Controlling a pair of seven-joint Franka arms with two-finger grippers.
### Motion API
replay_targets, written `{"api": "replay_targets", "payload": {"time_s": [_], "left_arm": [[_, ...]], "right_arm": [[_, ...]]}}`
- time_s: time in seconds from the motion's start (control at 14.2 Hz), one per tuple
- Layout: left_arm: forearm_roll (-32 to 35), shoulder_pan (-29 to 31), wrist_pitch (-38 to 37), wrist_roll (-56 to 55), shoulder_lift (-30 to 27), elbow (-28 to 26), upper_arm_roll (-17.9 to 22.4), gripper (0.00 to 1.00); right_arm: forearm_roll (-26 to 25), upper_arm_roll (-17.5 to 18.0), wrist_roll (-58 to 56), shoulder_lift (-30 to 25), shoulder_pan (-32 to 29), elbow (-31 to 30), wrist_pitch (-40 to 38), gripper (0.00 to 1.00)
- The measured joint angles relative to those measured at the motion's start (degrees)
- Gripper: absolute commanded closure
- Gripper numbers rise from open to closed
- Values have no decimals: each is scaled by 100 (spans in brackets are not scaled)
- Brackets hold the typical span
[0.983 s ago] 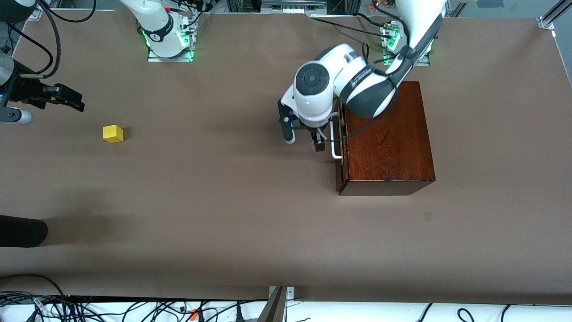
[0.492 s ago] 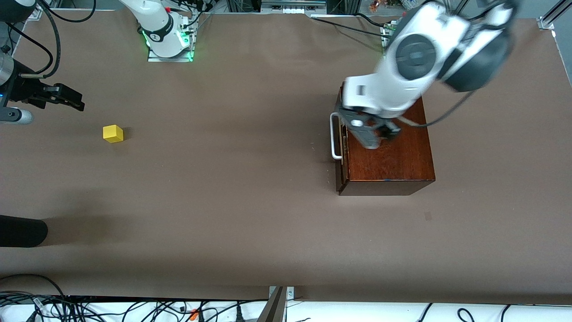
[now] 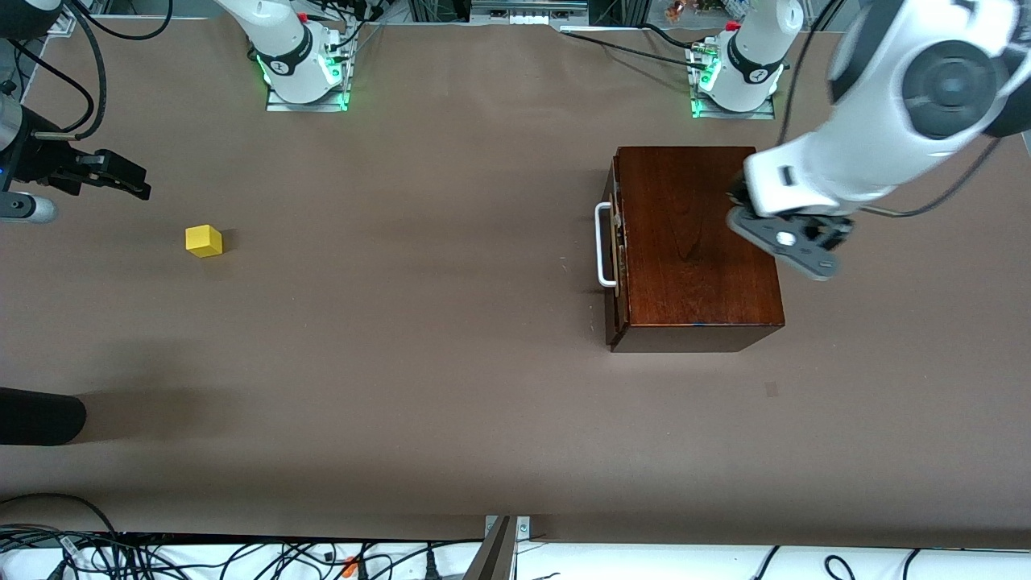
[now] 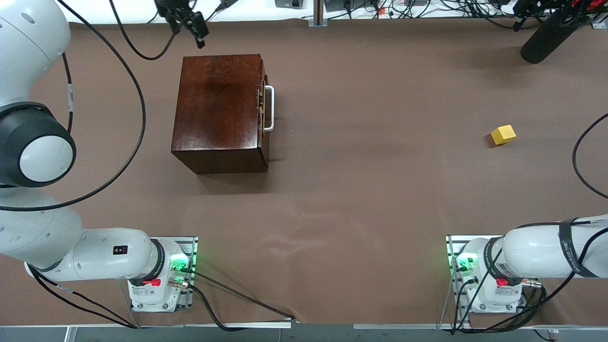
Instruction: Open drawer, take yellow block, close drawer
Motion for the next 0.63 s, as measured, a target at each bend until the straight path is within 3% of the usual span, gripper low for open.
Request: {"api": "replay_targets", "payload": {"time_s": [0.28, 0.63], "left_arm": [[-355, -249, 30, -61, -287, 5, 1079, 0], [-693, -281, 375, -1107, -692, -232, 1917, 0]], "right_arm": [[60, -44, 0, -1, 0, 1, 4, 0], [63, -47, 0, -2, 0, 1, 10, 0]]}}
